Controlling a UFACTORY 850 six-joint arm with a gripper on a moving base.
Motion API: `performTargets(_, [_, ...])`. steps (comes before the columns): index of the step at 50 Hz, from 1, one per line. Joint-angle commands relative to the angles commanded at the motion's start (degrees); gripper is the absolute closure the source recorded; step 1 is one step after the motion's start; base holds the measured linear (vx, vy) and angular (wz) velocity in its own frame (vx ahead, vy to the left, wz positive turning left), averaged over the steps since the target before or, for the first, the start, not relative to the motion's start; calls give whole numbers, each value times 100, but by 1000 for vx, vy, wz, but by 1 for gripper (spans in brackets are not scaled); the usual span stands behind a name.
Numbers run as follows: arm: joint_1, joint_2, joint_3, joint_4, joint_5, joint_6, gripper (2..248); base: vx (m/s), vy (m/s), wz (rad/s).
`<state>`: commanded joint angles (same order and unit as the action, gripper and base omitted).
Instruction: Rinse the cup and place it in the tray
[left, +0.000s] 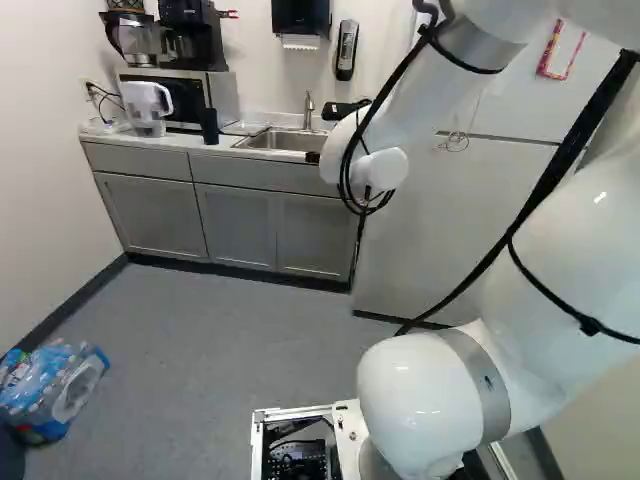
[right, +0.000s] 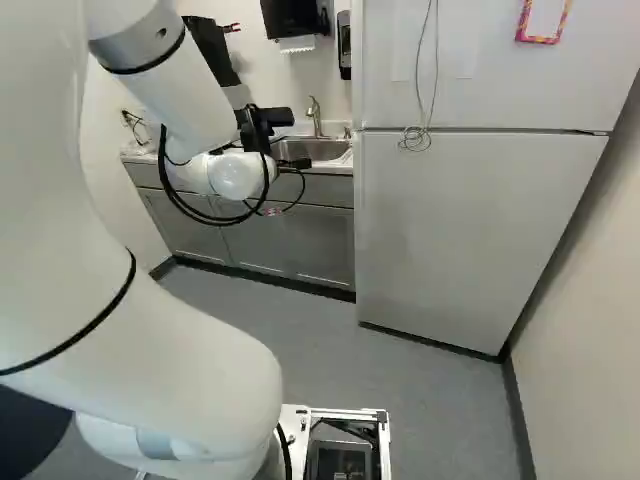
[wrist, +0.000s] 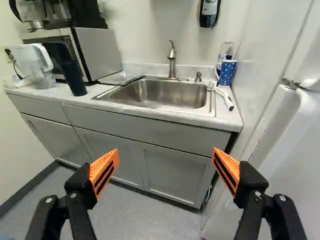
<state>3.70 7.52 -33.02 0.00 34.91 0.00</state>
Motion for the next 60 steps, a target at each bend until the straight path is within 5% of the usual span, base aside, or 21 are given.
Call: performTargets(60, [-48,195,-583,0,-1366,0,3,0,0,0])
